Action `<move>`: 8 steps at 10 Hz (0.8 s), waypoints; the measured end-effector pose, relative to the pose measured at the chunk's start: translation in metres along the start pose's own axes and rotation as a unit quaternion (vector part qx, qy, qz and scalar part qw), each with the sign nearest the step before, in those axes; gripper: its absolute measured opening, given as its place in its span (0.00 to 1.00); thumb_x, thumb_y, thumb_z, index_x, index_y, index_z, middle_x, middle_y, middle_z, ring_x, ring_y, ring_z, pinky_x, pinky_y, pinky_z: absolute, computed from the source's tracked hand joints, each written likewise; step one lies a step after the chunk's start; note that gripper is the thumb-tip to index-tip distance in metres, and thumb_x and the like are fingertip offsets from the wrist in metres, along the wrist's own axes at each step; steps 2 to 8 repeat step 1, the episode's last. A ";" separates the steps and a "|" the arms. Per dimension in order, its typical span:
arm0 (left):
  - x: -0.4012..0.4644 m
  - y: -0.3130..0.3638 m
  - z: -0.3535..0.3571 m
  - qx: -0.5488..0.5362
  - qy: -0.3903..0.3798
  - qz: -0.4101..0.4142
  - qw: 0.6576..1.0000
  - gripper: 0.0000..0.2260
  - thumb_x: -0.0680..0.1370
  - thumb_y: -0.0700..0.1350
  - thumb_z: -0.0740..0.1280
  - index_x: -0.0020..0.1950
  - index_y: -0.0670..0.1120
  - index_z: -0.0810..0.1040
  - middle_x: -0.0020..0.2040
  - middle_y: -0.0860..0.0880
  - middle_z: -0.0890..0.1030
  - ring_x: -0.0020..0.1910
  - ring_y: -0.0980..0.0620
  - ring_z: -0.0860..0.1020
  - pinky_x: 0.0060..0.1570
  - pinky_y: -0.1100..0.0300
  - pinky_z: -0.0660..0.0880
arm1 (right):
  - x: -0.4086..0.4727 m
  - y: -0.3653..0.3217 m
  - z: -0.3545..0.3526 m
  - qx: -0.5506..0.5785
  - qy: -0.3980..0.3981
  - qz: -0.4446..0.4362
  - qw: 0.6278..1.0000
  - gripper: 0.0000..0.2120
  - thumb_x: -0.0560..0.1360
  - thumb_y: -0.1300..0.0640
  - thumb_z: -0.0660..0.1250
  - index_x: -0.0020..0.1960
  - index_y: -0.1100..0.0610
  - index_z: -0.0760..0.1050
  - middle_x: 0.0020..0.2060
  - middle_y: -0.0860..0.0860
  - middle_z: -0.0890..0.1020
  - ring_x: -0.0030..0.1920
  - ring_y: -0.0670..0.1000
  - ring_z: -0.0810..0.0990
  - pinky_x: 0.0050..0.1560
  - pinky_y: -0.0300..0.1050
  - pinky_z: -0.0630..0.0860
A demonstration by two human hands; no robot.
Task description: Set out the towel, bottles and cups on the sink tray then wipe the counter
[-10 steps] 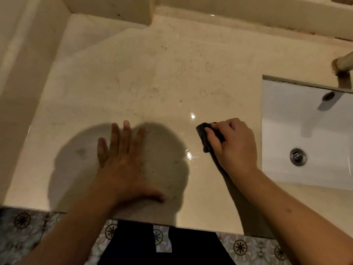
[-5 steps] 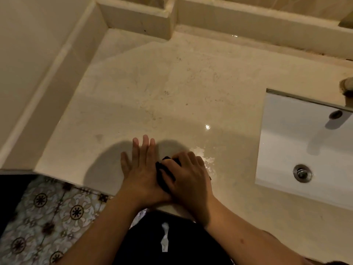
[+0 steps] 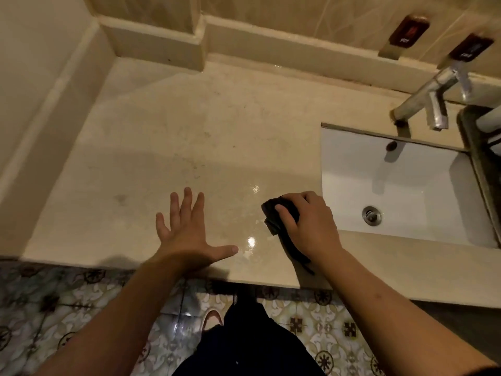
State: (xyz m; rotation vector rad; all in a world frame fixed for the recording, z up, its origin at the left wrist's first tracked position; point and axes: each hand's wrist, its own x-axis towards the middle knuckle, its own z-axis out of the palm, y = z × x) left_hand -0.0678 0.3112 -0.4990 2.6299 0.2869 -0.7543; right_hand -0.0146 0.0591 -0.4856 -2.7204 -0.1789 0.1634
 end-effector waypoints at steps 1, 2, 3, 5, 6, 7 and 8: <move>-0.014 0.000 -0.016 -0.010 0.040 0.044 0.998 0.49 0.67 0.73 0.65 0.81 0.56 0.50 0.83 0.50 0.42 0.80 0.47 0.38 0.75 0.39 0.45 | -0.016 0.002 -0.025 0.049 -0.003 0.016 0.999 0.21 0.80 0.42 0.62 0.70 0.48 0.72 0.63 0.50 0.76 0.61 0.52 0.75 0.60 0.51 0.74; -0.014 0.000 -0.016 -0.010 0.040 0.044 0.998 0.49 0.67 0.73 0.65 0.81 0.56 0.50 0.83 0.50 0.42 0.80 0.47 0.38 0.75 0.39 0.45 | -0.016 0.002 -0.025 0.049 -0.003 0.016 0.999 0.21 0.80 0.42 0.62 0.70 0.48 0.72 0.63 0.50 0.76 0.61 0.52 0.75 0.60 0.51 0.74; -0.014 0.000 -0.016 -0.010 0.040 0.044 0.998 0.49 0.67 0.73 0.65 0.81 0.56 0.50 0.83 0.50 0.42 0.80 0.47 0.38 0.75 0.39 0.45 | -0.016 0.002 -0.025 0.049 -0.003 0.016 0.999 0.21 0.80 0.42 0.62 0.70 0.48 0.72 0.63 0.50 0.76 0.61 0.52 0.75 0.60 0.51 0.74; -0.014 0.000 -0.016 -0.010 0.040 0.044 0.998 0.49 0.67 0.73 0.65 0.81 0.56 0.50 0.83 0.50 0.42 0.80 0.47 0.38 0.75 0.39 0.45 | -0.016 0.002 -0.025 0.049 -0.003 0.016 0.999 0.21 0.80 0.42 0.62 0.70 0.48 0.72 0.63 0.50 0.76 0.61 0.52 0.75 0.60 0.51 0.74; -0.014 0.000 -0.016 -0.010 0.040 0.044 0.998 0.49 0.67 0.73 0.65 0.81 0.56 0.50 0.83 0.50 0.42 0.80 0.47 0.38 0.75 0.39 0.45 | -0.016 0.002 -0.025 0.049 -0.003 0.016 0.999 0.21 0.80 0.42 0.62 0.70 0.48 0.72 0.63 0.50 0.76 0.61 0.52 0.75 0.60 0.51 0.74; -0.014 0.000 -0.016 -0.010 0.040 0.044 0.998 0.49 0.67 0.73 0.65 0.81 0.56 0.50 0.83 0.50 0.42 0.80 0.47 0.38 0.75 0.39 0.45 | -0.016 0.002 -0.025 0.049 -0.003 0.016 0.999 0.21 0.80 0.42 0.62 0.70 0.48 0.72 0.63 0.50 0.76 0.61 0.52 0.75 0.60 0.51 0.74; -0.014 0.000 -0.016 -0.010 0.040 0.044 0.998 0.49 0.67 0.73 0.65 0.81 0.56 0.50 0.83 0.50 0.42 0.80 0.47 0.38 0.75 0.39 0.45 | -0.016 0.002 -0.025 0.049 -0.003 0.016 0.999 0.21 0.80 0.42 0.62 0.70 0.48 0.72 0.63 0.50 0.76 0.61 0.52 0.75 0.60 0.51 0.74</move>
